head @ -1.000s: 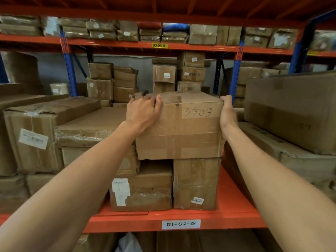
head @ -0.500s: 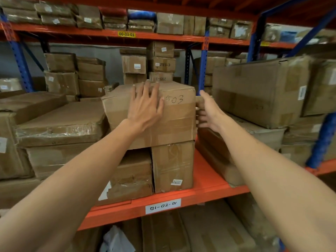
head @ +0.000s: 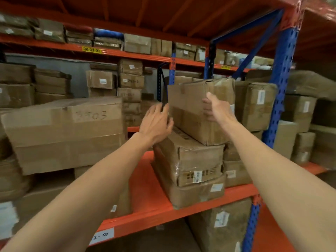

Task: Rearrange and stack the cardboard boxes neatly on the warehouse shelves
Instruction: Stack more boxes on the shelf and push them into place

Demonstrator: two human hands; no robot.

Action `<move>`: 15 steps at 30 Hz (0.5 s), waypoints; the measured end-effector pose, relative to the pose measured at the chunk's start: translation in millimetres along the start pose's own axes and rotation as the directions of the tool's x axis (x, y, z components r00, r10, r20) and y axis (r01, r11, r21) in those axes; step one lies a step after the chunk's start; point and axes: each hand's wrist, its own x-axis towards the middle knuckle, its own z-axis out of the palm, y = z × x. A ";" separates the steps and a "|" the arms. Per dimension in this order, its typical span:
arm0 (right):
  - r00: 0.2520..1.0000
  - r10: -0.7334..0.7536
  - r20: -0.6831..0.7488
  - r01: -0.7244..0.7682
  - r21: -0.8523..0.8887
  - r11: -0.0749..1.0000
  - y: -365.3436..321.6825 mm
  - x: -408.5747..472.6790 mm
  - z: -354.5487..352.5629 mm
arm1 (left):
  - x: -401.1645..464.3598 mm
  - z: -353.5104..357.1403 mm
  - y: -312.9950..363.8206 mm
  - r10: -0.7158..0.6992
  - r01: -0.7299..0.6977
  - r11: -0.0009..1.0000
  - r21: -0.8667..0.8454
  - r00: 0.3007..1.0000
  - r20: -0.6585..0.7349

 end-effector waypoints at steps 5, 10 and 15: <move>0.969 -0.157 -0.193 0.124 -0.169 0.978 33.7 20.7 -53.2 | 34.8 46.0 57.9 -0.105 0.136 0.985 -0.103 0.960 0.260; 0.968 -0.141 -0.210 0.095 -0.212 0.973 52.1 50.8 -69.7 | 60.6 55.5 72.9 -0.168 0.260 0.944 -0.204 0.909 0.381; 0.990 0.134 0.045 -0.122 -0.205 0.971 93.5 49.4 -67.6 | 104.2 28.8 87.8 -0.180 0.275 0.860 -0.430 0.952 0.248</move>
